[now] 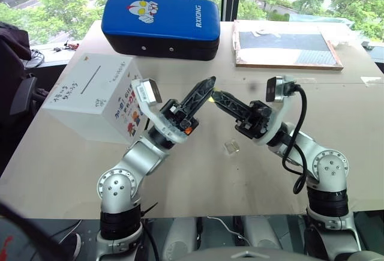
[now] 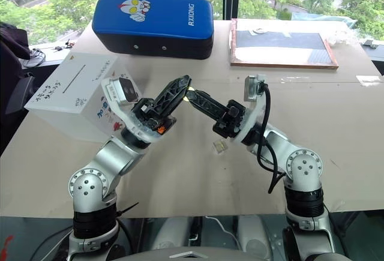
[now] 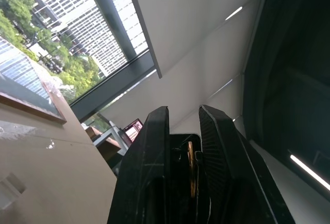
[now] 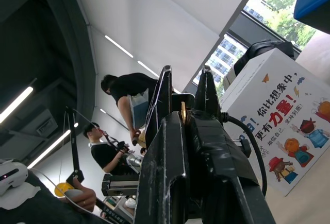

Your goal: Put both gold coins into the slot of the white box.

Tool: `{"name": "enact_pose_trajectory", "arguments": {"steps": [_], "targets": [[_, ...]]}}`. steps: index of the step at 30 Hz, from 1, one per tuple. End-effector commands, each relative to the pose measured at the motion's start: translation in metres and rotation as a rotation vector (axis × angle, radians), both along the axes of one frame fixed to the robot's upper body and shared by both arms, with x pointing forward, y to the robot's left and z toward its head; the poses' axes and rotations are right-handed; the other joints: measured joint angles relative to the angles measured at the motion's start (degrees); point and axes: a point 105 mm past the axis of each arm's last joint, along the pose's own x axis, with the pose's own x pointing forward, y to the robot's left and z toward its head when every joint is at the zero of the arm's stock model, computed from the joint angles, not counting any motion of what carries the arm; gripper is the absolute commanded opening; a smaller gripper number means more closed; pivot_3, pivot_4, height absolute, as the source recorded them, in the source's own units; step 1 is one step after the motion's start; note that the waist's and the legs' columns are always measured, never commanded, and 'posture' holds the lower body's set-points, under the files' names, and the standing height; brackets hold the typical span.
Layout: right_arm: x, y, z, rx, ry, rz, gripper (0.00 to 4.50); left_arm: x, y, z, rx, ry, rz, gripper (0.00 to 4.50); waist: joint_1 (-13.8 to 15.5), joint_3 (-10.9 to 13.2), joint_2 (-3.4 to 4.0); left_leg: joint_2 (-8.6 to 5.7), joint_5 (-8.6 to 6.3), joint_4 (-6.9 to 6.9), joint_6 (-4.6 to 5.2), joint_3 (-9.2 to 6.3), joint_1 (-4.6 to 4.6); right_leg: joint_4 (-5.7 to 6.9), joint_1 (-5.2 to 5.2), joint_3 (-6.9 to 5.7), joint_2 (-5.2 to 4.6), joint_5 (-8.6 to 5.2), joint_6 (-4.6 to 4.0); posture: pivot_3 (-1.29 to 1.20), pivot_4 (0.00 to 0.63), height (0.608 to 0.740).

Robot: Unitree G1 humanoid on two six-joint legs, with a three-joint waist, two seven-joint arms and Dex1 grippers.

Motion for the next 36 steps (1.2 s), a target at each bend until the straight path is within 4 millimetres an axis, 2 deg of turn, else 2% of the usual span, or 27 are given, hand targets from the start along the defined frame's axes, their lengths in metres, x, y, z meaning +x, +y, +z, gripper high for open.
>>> {"name": "enact_pose_trajectory", "arguments": {"steps": [1,6,13,14,15,18,21,26,27,36], "targets": [[-0.016,0.005,0.027,0.070,-0.103,0.062,0.00,-0.011,-0.008,0.000,0.010,-0.014,-0.065,0.17,0.00,0.00,0.00,0.00,0.00,0.00,0.00,0.00,0.00,0.00,0.00,0.00,0.00,0.00,0.00,0.00,0.150,0.740],[-0.017,0.007,0.032,0.082,-0.119,0.073,0.00,-0.016,-0.010,-0.001,0.006,-0.016,-0.102,0.12,0.00,0.00,0.00,0.01,0.00,-0.01,0.00,0.00,0.00,-0.01,0.00,0.00,0.00,0.00,0.00,0.00,0.150,0.740],[-0.016,0.009,0.035,0.081,-0.132,0.072,0.00,-0.013,-0.007,-0.005,-0.003,0.011,-0.095,0.12,0.00,0.00,0.00,0.01,0.00,-0.01,0.00,0.00,-0.02,-0.07,0.00,0.00,-0.01,0.00,0.00,0.00,0.150,0.740],[-0.016,0.009,0.036,0.087,-0.134,0.074,0.63,-0.012,-0.007,-0.004,-0.008,0.013,-0.091,0.11,0.00,0.00,0.00,0.01,0.00,-0.01,0.00,0.00,-0.02,-0.07,0.00,0.01,-0.01,0.00,0.00,0.00,0.150,0.740],[-0.016,0.009,0.036,0.089,-0.135,0.077,0.83,-0.012,-0.006,-0.004,-0.013,0.015,-0.087,0.11,0.00,0.00,0.00,0.01,0.00,-0.01,0.00,0.00,-0.02,-0.08,0.00,0.01,-0.01,0.00,0.00,0.00,0.150,0.740],[-0.017,0.010,0.036,0.090,-0.138,0.081,0.94,-0.011,-0.005,-0.004,-0.023,0.020,-0.081,0.07,-0.05,0.01,0.01,0.01,0.00,-0.02,0.00,0.00,-0.03,-0.09,-0.01,0.01,-0.01,0.00,0.00,0.00,0.150,0.740],[-0.015,0.010,0.036,0.087,-0.134,0.069,2.06,-0.010,-0.004,-0.004,-0.033,0.023,-0.075,0.00,-0.04,0.01,0.01,0.02,0.00,-0.03,0.00,-0.01,-0.05,-0.13,-0.01,0.01,0.00,0.00,0.00,0.00,0.150,0.740],[-0.011,0.011,0.033,0.076,-0.123,0.043,4.26,-0.010,-0.003,-0.004,-0.036,0.024,-0.070,0.00,-0.04,0.01,0.01,0.02,0.00,-0.03,0.01,-0.02,-0.06,-0.14,-0.01,0.01,0.00,0.00,0.00,0.00,0.150,0.740],[-0.010,0.011,0.033,0.073,-0.121,0.038,4.43,-0.009,-0.003,-0.004,-0.037,0.024,-0.070,0.00,-0.04,0.01,0.01,0.02,0.00,-0.04,0.00,-0.02,-0.06,-0.14,-0.01,0.01,-0.01,0.00,0.00,0.00,0.150,0.740],[-0.005,0.013,0.026,0.027,-0.104,0.000,4.43,-0.008,-0.002,-0.005,-0.041,0.025,-0.054,0.00,-0.03,0.01,0.01,0.03,0.00,-0.04,0.01,-0.03,-0.07,-0.16,-0.01,0.02,-0.02,0.00,0.00,0.00,0.150,0.740]]}}
